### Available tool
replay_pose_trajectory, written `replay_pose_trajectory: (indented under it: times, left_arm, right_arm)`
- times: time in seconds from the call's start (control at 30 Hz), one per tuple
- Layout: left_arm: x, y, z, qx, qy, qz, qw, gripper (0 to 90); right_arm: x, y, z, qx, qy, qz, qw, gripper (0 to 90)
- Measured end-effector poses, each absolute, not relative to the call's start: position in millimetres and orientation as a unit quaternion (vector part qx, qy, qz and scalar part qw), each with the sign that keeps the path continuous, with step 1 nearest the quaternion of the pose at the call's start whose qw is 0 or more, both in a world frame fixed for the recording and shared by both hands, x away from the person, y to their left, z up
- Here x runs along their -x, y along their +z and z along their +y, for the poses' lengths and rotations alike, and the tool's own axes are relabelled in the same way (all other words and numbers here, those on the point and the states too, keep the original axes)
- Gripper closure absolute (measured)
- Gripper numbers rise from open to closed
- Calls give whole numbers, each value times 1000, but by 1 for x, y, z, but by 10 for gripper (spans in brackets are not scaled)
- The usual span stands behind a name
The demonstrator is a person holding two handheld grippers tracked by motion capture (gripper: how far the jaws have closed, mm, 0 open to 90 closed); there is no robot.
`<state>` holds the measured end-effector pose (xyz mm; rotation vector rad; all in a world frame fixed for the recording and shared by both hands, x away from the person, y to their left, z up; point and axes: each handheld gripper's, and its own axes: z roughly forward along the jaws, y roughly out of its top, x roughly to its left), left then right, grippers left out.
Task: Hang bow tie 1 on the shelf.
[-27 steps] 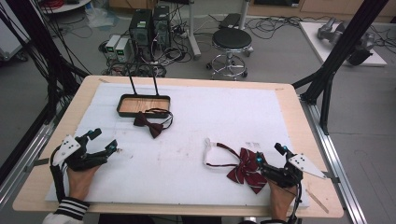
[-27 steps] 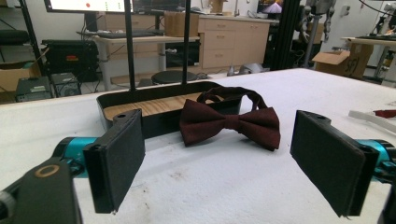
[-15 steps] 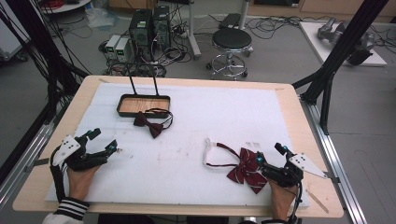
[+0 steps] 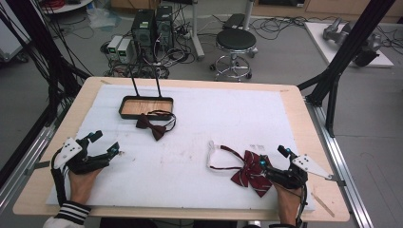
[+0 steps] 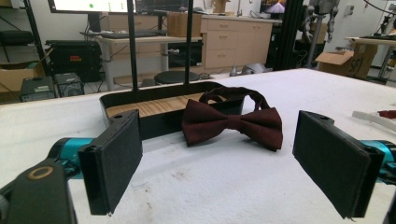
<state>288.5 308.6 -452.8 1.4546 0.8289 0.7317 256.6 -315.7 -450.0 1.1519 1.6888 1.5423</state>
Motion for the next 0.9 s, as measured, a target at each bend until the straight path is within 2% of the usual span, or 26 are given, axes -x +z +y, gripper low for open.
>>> replay_pose_trajectory:
  times: [0.17, 0.47, 0.67, 0.9]
  left_arm:
    - [-289, -453, 308, -630, 318, 360, 610, 163]
    - [-288, -453, 308, -631, 321, 360, 607, 163]
    - [-288, -453, 308, -631, 321, 361, 607, 163]
    - [-288, -453, 308, -631, 321, 362, 607, 163]
  right_arm:
    - [-256, -440, -312, -419, 565, 646, 296, 105]
    - [-259, -415, -305, -379, 535, 699, 285, 105]
    - [-263, -407, -303, -370, 521, 725, 257, 105]
    - [-273, -398, -292, -354, 477, 779, 198, 106]
